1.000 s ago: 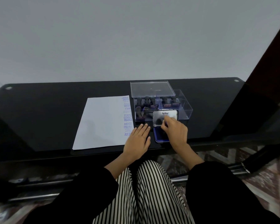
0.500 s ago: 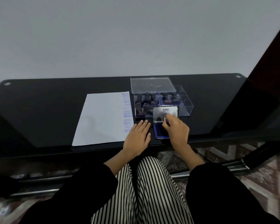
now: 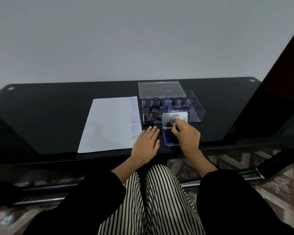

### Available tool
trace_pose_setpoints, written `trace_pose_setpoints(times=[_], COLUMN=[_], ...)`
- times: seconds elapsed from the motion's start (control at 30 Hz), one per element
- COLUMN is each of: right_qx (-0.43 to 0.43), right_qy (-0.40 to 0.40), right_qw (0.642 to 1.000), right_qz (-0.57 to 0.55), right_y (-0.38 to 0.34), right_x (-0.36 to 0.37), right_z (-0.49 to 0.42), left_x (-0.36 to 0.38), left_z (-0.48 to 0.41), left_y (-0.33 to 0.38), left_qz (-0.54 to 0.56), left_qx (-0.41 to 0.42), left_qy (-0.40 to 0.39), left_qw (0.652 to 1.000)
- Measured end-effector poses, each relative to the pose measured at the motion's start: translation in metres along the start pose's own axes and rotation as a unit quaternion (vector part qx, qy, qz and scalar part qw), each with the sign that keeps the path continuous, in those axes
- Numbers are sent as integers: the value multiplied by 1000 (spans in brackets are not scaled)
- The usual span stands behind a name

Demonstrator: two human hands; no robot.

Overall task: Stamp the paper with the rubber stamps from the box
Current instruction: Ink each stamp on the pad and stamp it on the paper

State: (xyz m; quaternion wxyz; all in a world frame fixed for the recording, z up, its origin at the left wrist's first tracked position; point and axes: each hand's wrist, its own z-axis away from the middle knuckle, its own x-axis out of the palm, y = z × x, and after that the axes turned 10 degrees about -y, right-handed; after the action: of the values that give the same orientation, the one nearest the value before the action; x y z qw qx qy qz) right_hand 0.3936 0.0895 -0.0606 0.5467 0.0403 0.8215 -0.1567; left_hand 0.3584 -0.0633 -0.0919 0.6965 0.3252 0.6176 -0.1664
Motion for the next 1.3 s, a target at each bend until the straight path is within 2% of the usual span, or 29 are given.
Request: trace_pose_setpoints(times=[0.07,0.17,0.27,0.33,0.43,0.53,0.67,0.8,0.97,1.3], right_qx=[17,4,-5,-4,-12,-32,-61,-72,-80,-105], right_qy=[-60,-86,-109,-93,-68,-62,-85,-117,-150,-146], right_qw=[998,996,993,996,997,996,993,988,984,983], right_qz=[8,39,40,17,-29,-60,-59,-73,-59,-47], right_y=[-2,-3,-2,-5,-25,-53,-83,-101,-111,-118], right_x=[-2,-10,-16,-20,-25,-26,-20,-8,5,13], right_z=[-9,-19,-22,-22,-22,-23,-23,-22,-19,-17], left_x=[0,-7,-21,-34,-53,-65,-66,-54,-40,-27], left_z=[-1,-1,4,6,8,10,14,16,16,17], left_y=[-1,-3,-6,-13,-32,-56,-77,-91,-98,-100], left_qz=[9,102,224,240,223,181,136,88,45,58], left_qx=[3,19,19,20,15,-30,-107,-137,-141,-124], left_qy=[-7,4,65,101,124,118,66,13,-21,-7], left_qw=[1000,995,972,965,967,976,983,987,989,991])
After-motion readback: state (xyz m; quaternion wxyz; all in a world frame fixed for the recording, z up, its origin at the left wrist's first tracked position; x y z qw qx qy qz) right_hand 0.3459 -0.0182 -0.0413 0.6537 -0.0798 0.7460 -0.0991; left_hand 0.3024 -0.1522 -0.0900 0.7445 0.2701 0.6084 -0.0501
